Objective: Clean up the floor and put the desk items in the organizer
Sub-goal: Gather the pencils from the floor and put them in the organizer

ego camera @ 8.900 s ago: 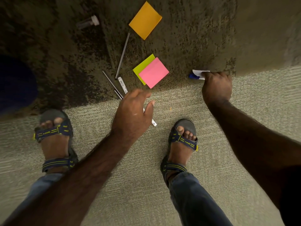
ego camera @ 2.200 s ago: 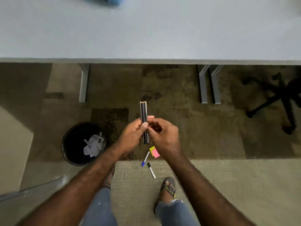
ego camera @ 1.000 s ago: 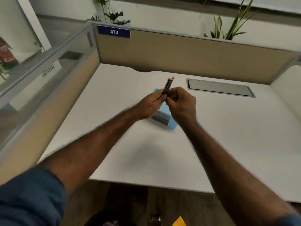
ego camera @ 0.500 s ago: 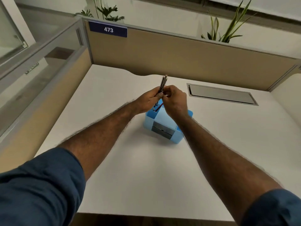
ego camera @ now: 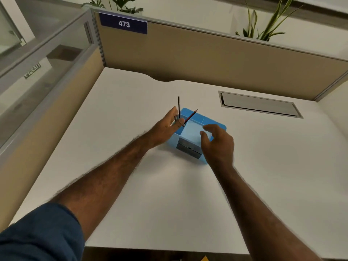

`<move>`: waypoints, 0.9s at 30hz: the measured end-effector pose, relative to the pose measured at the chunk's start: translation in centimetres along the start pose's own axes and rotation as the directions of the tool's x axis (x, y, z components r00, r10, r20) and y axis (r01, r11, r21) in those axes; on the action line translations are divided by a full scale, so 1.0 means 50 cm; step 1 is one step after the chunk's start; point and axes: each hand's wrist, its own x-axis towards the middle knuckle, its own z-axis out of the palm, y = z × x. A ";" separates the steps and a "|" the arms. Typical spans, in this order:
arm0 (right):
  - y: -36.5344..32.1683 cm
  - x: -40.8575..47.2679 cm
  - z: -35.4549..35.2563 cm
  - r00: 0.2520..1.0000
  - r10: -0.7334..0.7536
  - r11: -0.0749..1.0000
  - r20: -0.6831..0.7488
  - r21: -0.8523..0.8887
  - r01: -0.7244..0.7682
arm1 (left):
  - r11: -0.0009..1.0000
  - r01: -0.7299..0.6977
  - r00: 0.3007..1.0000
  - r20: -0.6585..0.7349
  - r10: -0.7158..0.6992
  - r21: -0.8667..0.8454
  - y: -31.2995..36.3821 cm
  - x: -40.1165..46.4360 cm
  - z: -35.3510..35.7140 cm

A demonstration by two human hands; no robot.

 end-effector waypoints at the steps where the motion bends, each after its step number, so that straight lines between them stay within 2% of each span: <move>1: 0.014 -0.018 -0.005 0.999 -0.021 0.998 0.030 -0.051 0.023 | 1.000 -0.007 1.000 -0.003 0.007 -0.001 -0.007 -0.011 0.009; 7: 0.071 -0.089 -0.021 0.974 -0.117 0.973 0.194 -0.173 0.152 | 0.998 -0.001 1.000 -0.018 0.000 -0.068 -0.027 -0.067 0.053; 13: 0.107 -0.133 -0.069 0.981 -0.090 0.983 0.173 -0.146 0.115 | 0.993 0.012 1.000 -0.022 -0.015 -0.118 -0.025 -0.139 0.121; 22: 0.183 -0.224 -0.171 0.966 -0.151 0.972 0.211 -0.147 0.183 | 0.994 0.066 0.996 -0.057 -0.070 -0.083 -0.007 -0.272 0.244; 27: 0.218 -0.279 -0.239 0.944 -0.235 0.949 0.231 -0.157 0.274 | 0.988 0.138 0.972 -0.179 -0.149 -0.075 0.022 -0.333 0.310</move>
